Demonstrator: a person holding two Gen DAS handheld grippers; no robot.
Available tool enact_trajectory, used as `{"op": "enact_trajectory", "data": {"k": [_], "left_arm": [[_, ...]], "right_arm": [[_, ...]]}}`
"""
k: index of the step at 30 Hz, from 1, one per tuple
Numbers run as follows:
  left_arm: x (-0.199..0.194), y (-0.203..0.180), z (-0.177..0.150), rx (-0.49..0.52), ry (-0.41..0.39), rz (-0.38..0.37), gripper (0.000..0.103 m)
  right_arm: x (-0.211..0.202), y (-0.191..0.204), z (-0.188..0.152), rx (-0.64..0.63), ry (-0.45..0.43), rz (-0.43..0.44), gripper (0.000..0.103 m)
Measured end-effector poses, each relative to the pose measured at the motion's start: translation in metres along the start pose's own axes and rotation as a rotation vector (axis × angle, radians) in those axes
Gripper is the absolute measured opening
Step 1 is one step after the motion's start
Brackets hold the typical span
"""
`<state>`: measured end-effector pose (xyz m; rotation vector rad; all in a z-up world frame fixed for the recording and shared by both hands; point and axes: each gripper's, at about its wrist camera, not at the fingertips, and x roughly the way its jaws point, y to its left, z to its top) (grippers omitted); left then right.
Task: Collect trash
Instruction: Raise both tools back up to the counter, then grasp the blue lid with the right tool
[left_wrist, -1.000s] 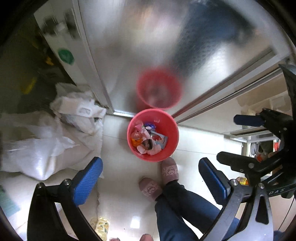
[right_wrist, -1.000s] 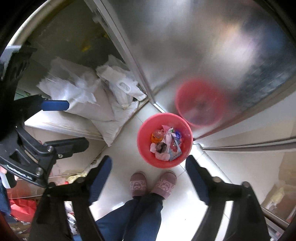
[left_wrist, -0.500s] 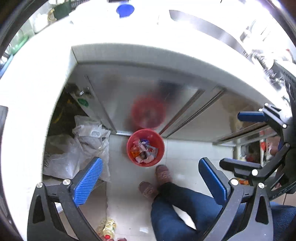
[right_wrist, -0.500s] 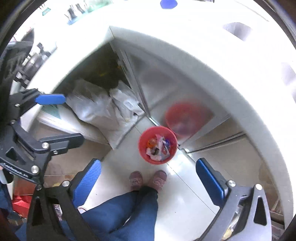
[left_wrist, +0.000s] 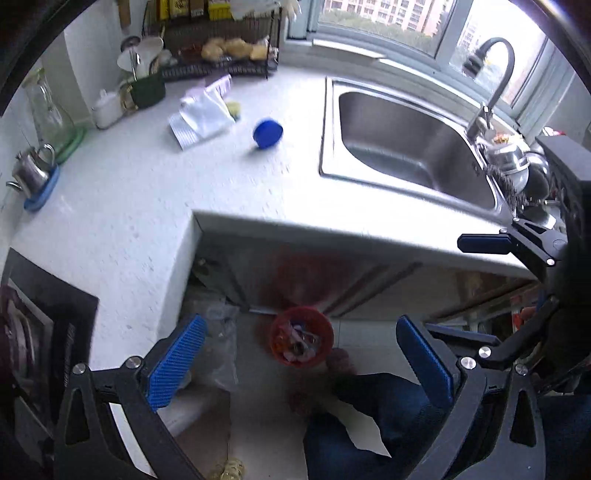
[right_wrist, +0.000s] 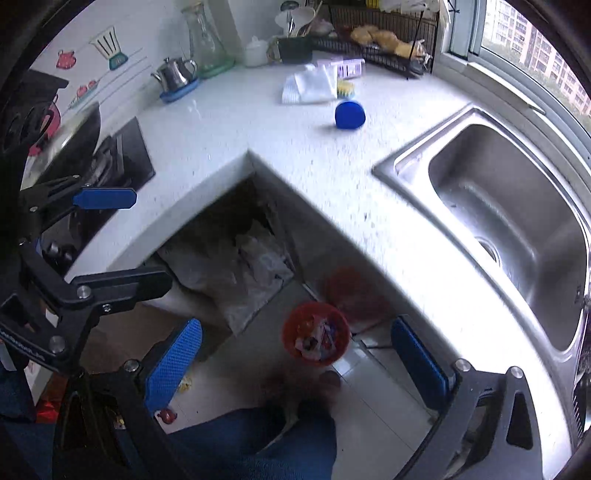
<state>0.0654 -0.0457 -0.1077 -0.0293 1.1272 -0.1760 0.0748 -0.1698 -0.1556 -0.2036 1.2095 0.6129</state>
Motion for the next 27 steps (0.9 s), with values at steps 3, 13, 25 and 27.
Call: {"op": "enact_trajectory", "data": {"k": [3,13,25,27], "left_arm": [[-0.007,0.013,0.017,-0.032,-0.021,0.023,0.103],[0.002,0.045,0.073,-0.149,-0.035,0.139,0.103],[0.050,0.092,0.135,-0.197,0.000,0.144,0.103],[0.061,0.105,0.144,-0.186,0.013,0.130,0.103]], "right_arm": [[-0.004,-0.012,0.024,0.001,-0.010,0.018,0.102],[0.013,-0.045,0.109,-0.067,-0.016,0.064,0.102],[0.054,-0.068,0.182,-0.051,0.052,0.053,0.102],[0.066,-0.070,0.192,-0.031,0.072,0.041,0.102]]}}
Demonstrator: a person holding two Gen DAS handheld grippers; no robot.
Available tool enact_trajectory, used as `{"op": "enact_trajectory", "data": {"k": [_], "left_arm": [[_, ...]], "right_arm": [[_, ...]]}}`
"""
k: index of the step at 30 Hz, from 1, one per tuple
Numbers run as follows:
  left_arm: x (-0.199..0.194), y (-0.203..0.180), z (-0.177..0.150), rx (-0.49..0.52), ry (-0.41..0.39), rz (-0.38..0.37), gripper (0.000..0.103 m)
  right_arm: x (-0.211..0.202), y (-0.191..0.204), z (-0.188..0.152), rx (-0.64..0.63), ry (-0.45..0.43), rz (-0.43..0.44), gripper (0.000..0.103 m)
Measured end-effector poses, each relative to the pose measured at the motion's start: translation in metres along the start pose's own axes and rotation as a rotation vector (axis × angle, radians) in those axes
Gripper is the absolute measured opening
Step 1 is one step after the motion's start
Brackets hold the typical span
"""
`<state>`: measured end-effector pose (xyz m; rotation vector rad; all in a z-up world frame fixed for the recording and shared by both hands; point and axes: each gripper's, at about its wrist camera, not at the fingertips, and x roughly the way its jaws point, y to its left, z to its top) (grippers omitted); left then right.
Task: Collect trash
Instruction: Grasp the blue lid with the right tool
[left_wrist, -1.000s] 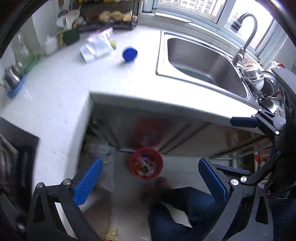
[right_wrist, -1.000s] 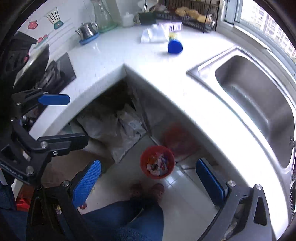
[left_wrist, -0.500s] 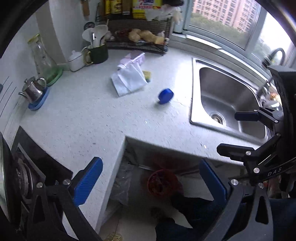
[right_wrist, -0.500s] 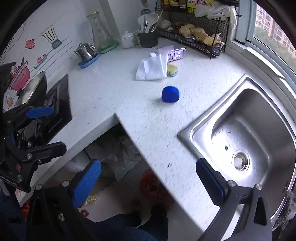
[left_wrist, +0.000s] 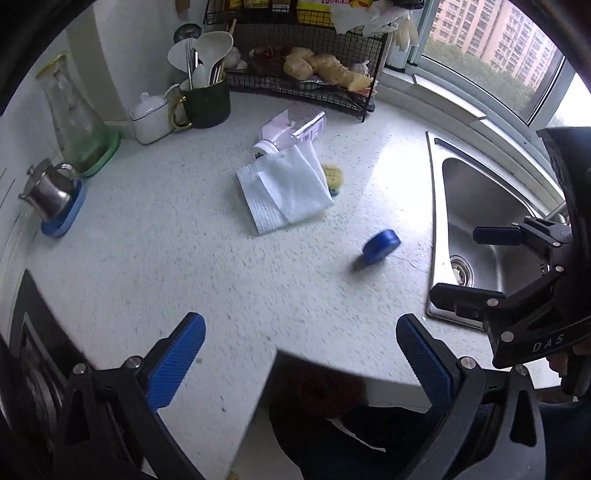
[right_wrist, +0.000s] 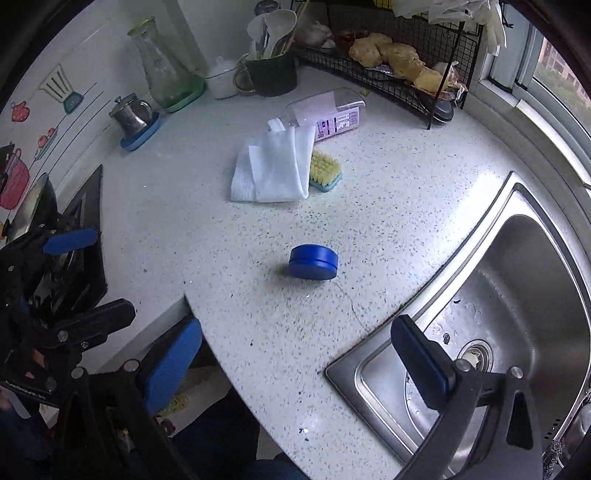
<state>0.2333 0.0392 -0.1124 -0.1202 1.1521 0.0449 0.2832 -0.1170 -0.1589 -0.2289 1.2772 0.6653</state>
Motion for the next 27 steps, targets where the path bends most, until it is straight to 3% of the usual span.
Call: {"op": "enact_trajectory", "data": {"k": [8,12,16,27], "left_arm": [[0.058,0.026,0.036,0.131,0.105,-0.023,0.103],[0.077,0.032,0.049,0.169,0.137,-0.080,0.103],[0.091,0.034,0.059,0.195,0.162,-0.120,0.103],[0.110,0.041,0.073,0.238,0.188,-0.157,0.103]], "right_arm": [[0.044,-0.014,0.029,0.133,0.096,-0.037,0.102],[0.061,-0.018,0.034,0.188,0.148,-0.057,0.102],[0.072,-0.018,0.037,0.210,0.186,-0.088,0.079],[0.081,-0.007,0.036,0.213,0.226,-0.101,0.050]]}}
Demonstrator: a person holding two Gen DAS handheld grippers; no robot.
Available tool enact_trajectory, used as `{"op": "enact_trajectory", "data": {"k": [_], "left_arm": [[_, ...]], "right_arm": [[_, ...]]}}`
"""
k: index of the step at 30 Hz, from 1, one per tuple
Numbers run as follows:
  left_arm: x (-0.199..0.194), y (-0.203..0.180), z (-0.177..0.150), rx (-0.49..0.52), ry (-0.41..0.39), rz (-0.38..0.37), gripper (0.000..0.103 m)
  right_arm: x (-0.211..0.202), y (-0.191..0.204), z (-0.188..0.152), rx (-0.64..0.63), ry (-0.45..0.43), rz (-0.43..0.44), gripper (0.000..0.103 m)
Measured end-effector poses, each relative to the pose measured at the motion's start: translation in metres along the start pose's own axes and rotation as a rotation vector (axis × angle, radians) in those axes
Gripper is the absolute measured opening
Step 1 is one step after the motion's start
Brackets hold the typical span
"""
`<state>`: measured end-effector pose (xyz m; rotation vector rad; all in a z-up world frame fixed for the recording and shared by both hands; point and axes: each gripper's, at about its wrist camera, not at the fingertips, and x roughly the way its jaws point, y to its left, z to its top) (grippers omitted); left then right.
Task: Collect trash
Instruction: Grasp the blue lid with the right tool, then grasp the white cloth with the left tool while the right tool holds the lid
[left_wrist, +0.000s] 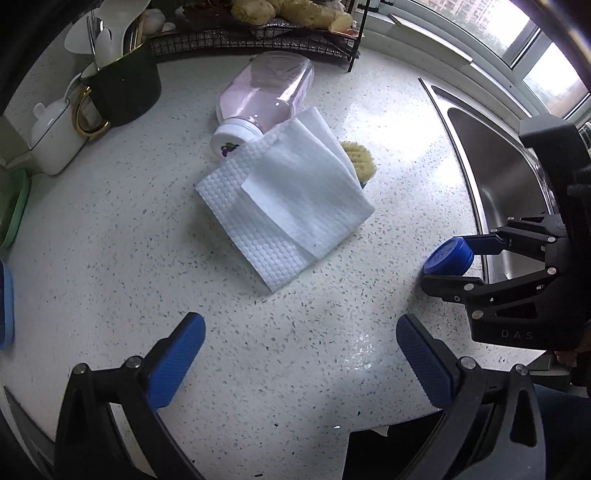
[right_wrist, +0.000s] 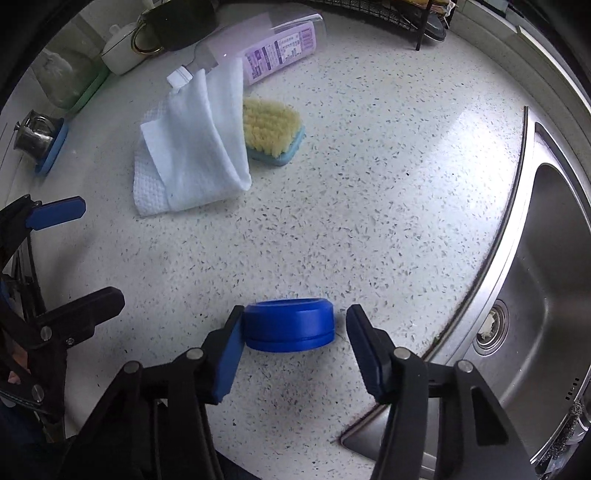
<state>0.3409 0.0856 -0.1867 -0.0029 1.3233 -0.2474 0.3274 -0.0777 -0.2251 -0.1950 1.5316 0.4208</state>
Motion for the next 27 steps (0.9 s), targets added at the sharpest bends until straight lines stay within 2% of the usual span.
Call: {"op": "enact_trajectory", "data": {"k": [1,2,13,20,24,27], "left_arm": [[0.001,0.001,0.000,0.000,-0.001,-0.004,0.103],[0.001,0.002,0.000,-0.001,-0.004,-0.007,0.103],[0.012,0.022,0.003,-0.031,-0.018,-0.067,0.103],[0.033,0.019,0.027,0.055,-0.029,-0.028,0.103],[0.043,0.024,0.038,0.067,-0.031,-0.055,0.102],[0.051,0.022,0.045,0.081,-0.019,-0.066,0.095]], "right_arm": [[0.002,0.001,-0.002,-0.002,0.006,-0.004,0.044],[0.002,0.003,-0.003,-0.003,0.006,-0.004,0.043],[-0.006,-0.004,-0.004,0.020,-0.044,0.019,0.043],[-0.019,-0.019,0.000,0.073,-0.069,0.037,0.043],[-0.025,-0.027,0.001,0.091,-0.084,0.038,0.043],[-0.031,-0.029,-0.002,0.107,-0.089,0.040,0.043]]}}
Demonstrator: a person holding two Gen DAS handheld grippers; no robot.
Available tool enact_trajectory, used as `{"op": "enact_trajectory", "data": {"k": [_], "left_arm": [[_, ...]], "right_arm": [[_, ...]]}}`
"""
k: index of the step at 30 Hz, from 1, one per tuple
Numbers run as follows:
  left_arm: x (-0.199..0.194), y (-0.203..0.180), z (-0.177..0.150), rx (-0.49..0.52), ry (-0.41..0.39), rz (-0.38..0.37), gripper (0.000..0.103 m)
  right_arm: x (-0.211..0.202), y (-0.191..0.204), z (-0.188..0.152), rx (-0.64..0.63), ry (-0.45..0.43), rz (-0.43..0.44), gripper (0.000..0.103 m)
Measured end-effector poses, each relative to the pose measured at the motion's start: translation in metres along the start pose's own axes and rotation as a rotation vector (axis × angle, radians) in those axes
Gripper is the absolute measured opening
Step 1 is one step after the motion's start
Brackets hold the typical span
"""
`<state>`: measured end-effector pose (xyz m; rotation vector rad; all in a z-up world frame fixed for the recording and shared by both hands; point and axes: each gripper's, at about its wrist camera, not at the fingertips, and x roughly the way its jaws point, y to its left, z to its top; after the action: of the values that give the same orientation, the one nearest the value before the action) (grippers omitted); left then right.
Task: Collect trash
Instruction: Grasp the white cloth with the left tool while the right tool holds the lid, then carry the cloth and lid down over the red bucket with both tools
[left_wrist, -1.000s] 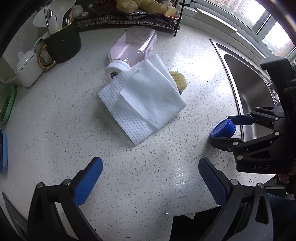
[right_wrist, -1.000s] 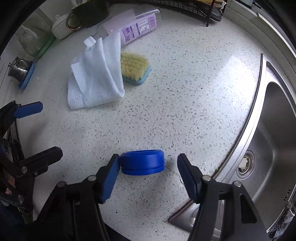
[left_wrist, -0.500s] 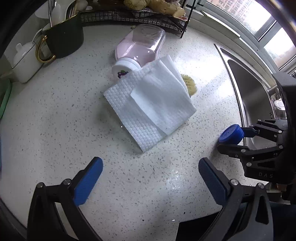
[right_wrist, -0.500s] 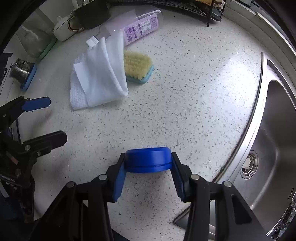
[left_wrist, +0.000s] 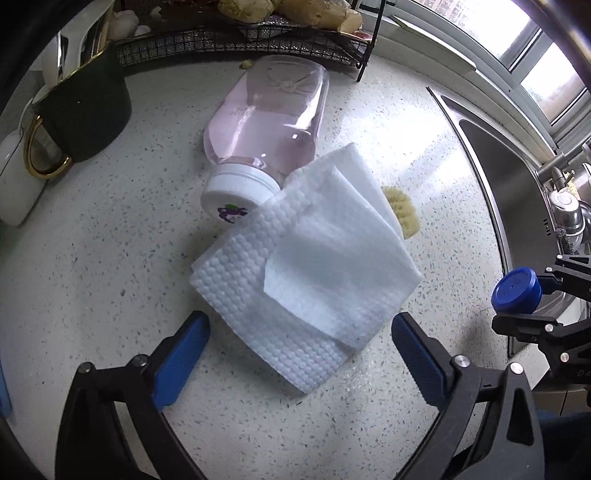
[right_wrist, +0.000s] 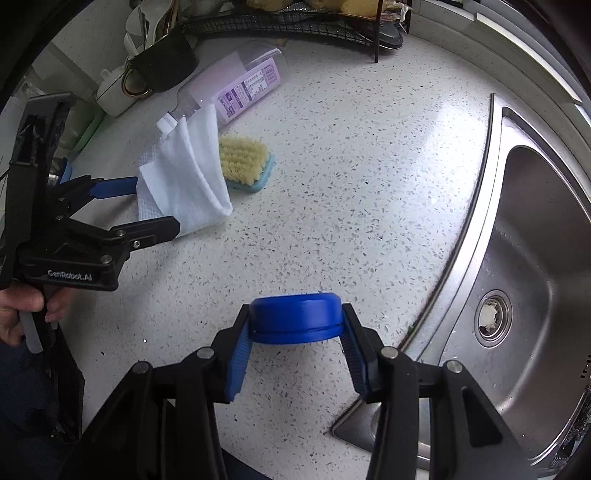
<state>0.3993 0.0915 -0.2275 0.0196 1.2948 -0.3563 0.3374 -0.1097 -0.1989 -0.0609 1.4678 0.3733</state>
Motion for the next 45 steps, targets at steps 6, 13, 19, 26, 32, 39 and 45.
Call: {"op": "enact_trajectory", "data": {"k": [6,13,19,26,32,39,45], "left_arm": [[0.009,-0.018,0.008,0.099,-0.005,0.044,0.071],[0.011,-0.034,0.013,0.091,0.013,-0.034,0.020],[0.010,-0.046,0.004,0.104,0.008,-0.050,0.006],[-0.009,-0.062,-0.004,0.120,-0.013,-0.085,0.005],[-0.028,-0.074,-0.012,0.157,-0.033,-0.133,0.004],[-0.034,-0.096,-0.025,0.185,-0.041,-0.140,0.004],[-0.059,-0.127,-0.063,0.197,-0.070,-0.107,0.004]], "right_arm": [[-0.003,-0.010,-0.001,0.052,0.004,0.051,0.043],[-0.001,-0.006,0.001,0.061,-0.012,0.050,0.043],[-0.001,-0.007,-0.002,0.063,-0.018,0.058,0.043],[-0.004,-0.013,-0.010,0.103,-0.024,0.069,0.043],[-0.004,-0.014,-0.020,0.155,-0.030,0.054,0.043],[-0.028,-0.008,-0.047,0.169,-0.089,0.042,0.043],[-0.052,-0.010,-0.087,0.127,-0.133,0.054,0.043]]}}
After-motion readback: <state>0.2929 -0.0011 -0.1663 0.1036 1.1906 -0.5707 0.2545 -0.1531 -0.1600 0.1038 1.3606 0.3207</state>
